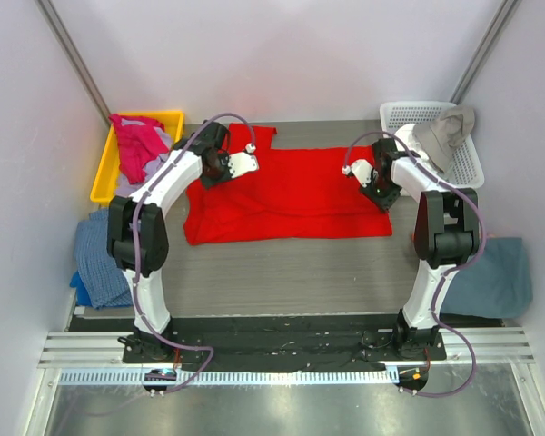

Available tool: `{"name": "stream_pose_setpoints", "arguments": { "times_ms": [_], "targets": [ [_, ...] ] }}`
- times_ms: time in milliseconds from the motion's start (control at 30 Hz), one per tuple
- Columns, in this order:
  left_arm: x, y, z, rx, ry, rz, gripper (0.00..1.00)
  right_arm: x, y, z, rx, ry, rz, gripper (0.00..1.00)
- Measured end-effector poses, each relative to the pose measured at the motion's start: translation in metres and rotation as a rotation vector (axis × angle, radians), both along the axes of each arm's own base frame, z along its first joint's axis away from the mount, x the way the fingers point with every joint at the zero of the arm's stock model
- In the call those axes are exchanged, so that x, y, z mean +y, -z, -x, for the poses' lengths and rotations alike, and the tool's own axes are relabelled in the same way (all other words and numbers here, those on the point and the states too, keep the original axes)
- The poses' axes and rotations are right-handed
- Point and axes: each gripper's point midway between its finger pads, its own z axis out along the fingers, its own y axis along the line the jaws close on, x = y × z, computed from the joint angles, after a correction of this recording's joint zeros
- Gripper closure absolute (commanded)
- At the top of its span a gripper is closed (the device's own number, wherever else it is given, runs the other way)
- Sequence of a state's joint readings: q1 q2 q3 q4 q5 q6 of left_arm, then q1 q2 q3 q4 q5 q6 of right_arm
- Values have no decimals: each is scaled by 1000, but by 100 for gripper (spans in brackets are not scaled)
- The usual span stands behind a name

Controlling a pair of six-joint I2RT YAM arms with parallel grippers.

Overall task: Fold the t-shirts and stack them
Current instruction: Fold the flattened tshirt in 1/3 of the way

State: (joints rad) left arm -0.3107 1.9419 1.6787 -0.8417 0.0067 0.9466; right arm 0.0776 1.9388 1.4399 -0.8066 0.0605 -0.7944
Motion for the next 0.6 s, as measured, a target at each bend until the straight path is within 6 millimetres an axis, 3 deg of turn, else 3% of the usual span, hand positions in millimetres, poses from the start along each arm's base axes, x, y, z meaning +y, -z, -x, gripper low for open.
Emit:
{"name": "stream_pose_setpoints", "arguments": {
  "times_ms": [267,600],
  "targets": [
    [2,8,-9,-15,-12,-18,100,-2,-5,7,-9,2,6,76],
    [-1,-1,-25,-62,-20,-17,100,-4,-4,12,-12,4,15,71]
  ]
}}
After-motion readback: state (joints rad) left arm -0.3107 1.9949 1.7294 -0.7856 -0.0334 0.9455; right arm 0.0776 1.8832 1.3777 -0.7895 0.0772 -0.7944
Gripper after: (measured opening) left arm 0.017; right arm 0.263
